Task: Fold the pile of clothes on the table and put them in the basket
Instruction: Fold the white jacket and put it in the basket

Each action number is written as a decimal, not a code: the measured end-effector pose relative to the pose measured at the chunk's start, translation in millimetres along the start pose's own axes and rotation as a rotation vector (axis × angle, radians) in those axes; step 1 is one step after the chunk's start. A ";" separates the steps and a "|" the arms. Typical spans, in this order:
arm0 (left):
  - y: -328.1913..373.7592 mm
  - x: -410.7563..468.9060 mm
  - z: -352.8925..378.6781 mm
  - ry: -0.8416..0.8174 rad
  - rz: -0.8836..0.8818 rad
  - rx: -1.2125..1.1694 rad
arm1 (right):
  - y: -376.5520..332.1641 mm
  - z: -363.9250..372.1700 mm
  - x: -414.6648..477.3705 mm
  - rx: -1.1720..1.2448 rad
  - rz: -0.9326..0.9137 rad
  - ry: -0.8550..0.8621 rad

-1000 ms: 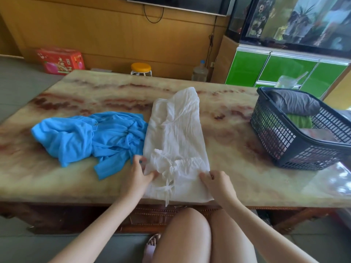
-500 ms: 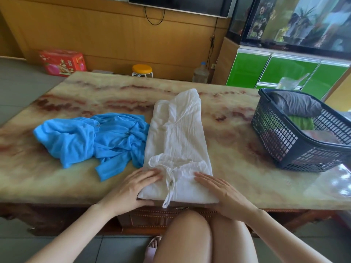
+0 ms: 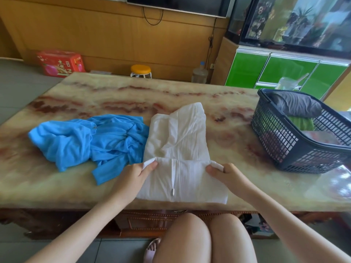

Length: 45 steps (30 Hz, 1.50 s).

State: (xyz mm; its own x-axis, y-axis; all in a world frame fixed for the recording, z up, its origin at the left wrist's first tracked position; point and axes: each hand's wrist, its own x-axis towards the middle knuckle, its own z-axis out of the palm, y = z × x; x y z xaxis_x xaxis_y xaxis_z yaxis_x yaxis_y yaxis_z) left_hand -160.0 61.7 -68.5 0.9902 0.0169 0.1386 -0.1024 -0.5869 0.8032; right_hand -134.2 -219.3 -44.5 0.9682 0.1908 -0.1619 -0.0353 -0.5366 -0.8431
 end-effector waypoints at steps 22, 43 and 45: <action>-49.0 -29.5 5.2 -0.240 0.429 0.204 | 58.7 13.4 -24.5 -0.580 -0.567 0.001; -30.3 11.1 17.9 -0.121 0.436 0.141 | 35.3 15.8 15.2 -0.673 -0.638 0.230; -40.1 8.6 12.5 -0.273 0.420 0.177 | 43.1 4.9 10.4 -0.622 -0.545 0.037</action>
State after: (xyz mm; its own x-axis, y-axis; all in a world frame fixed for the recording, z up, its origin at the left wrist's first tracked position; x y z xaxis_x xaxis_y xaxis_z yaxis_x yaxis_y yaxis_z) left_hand -146.2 75.3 -106.7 0.8585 -0.4463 0.2527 -0.5012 -0.6258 0.5976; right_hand -126.9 -236.4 -85.0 0.8179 0.5343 0.2135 0.5743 -0.7355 -0.3594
